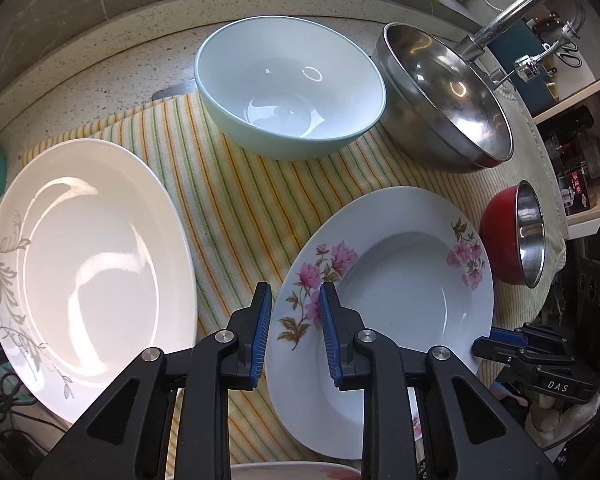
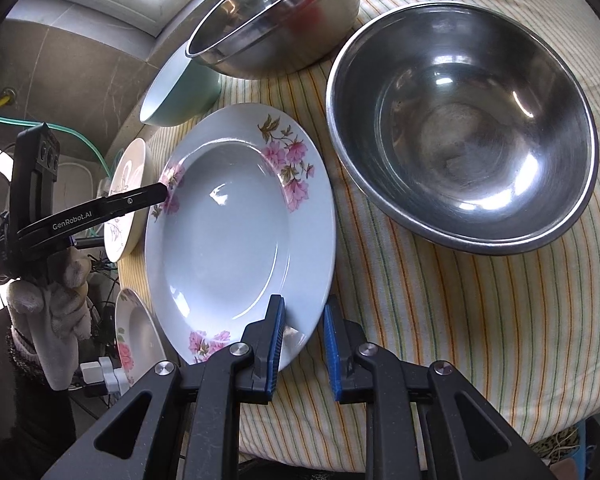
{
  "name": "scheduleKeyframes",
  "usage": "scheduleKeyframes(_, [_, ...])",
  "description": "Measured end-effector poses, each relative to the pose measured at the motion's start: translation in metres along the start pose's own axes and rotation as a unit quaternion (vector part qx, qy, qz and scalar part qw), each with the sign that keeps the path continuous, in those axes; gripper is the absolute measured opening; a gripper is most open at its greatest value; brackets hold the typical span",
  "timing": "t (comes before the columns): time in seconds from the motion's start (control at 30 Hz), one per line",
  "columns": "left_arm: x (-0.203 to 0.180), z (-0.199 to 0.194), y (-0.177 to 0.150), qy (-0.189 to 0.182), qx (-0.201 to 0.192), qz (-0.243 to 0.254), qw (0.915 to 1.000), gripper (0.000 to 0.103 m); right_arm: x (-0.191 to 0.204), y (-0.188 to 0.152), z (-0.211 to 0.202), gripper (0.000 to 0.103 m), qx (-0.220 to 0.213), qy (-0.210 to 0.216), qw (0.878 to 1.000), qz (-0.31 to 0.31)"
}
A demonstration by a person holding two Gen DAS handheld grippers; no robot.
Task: Organize plates and bowls
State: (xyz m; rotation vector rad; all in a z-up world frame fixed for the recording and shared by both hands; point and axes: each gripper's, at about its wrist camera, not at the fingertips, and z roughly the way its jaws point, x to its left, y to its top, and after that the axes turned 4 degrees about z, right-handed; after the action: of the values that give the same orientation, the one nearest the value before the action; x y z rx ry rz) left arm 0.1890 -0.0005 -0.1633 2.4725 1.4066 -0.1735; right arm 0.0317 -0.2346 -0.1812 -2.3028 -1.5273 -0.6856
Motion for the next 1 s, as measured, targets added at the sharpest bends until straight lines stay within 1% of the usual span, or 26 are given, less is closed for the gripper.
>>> scheduleKeyframes(0.13, [-0.003,0.000,0.004,0.005,0.002,0.001,1.0000,0.023,0.001,0.000,-0.001,0.019,0.001,-0.008,1.000,-0.005])
scheduleKeyframes(0.17, [-0.001,0.001,0.004,0.001,0.003,-0.002,1.0000,0.026,-0.001,0.000,-0.003,0.019,-0.002,-0.009,1.000,-0.001])
scheduleKeyframes(0.23, [0.005,0.003,0.004,-0.015,0.008,-0.014,0.9998,0.026,-0.007,0.001,-0.005,0.019,-0.004,0.000,1.000,0.010])
scheduleKeyframes(0.3, [0.004,0.005,0.004,-0.023,0.014,-0.011,0.9996,0.026,-0.011,0.003,-0.005,0.019,-0.004,0.007,1.000,0.021])
scheduleKeyframes(0.37, [0.001,0.007,0.004,-0.020,0.017,-0.003,0.9997,0.028,-0.010,0.003,-0.004,0.019,-0.003,0.007,1.000,0.018])
scheduleKeyframes(0.47, [-0.002,0.009,0.004,-0.019,0.018,-0.004,0.9996,0.031,-0.007,0.001,-0.002,0.019,-0.001,0.008,1.000,0.012])
scheduleKeyframes(0.8, [-0.006,0.007,0.001,-0.004,0.010,0.002,0.9999,0.030,-0.003,0.003,0.005,0.021,0.010,0.016,1.000,0.015])
scheduleKeyframes(1.0, [-0.009,0.007,0.001,-0.006,0.010,0.000,0.9999,0.030,-0.003,0.003,0.004,0.021,0.011,0.013,1.000,0.019])
